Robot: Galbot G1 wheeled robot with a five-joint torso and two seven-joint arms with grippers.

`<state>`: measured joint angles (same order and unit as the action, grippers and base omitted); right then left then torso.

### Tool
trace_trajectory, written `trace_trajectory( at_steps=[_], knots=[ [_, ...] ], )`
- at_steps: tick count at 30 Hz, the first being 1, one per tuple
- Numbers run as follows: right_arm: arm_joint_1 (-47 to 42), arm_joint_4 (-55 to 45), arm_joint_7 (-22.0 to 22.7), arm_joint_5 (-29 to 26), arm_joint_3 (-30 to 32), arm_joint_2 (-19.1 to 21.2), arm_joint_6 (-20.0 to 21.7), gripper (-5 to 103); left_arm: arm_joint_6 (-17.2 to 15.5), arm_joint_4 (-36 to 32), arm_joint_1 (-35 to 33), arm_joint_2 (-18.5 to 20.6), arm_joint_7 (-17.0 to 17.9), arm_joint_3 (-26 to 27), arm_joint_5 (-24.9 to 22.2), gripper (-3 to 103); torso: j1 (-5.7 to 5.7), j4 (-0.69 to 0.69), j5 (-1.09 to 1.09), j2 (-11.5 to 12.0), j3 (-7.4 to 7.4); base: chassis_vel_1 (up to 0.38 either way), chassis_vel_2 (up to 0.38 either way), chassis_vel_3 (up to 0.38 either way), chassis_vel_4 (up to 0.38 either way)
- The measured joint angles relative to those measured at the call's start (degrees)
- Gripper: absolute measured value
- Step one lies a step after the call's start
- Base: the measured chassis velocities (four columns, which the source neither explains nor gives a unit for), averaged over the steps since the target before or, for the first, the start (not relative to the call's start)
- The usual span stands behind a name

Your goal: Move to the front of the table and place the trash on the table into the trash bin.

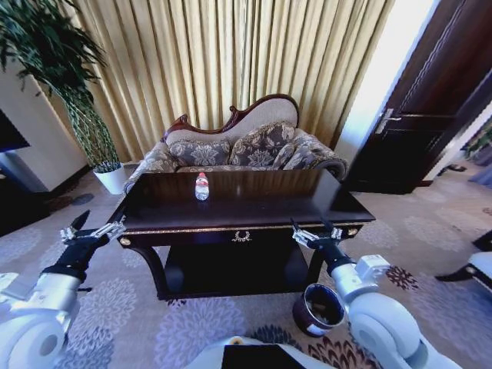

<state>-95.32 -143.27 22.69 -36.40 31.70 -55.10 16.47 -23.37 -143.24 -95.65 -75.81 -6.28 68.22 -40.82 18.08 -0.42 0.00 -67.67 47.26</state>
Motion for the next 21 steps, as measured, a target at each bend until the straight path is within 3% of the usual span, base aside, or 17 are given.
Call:
trace_trajectory(
  at_steps=[21],
  knots=[
    [0.02,0.02,-0.23,0.41,-0.14,-0.32,0.05,100,0.00,0.00,0.07,-0.18,-0.02,-0.04,0.00,100,0.00,0.00,0.00,0.00,0.00,-0.087,0.090,0.085,-0.089]
  ],
)
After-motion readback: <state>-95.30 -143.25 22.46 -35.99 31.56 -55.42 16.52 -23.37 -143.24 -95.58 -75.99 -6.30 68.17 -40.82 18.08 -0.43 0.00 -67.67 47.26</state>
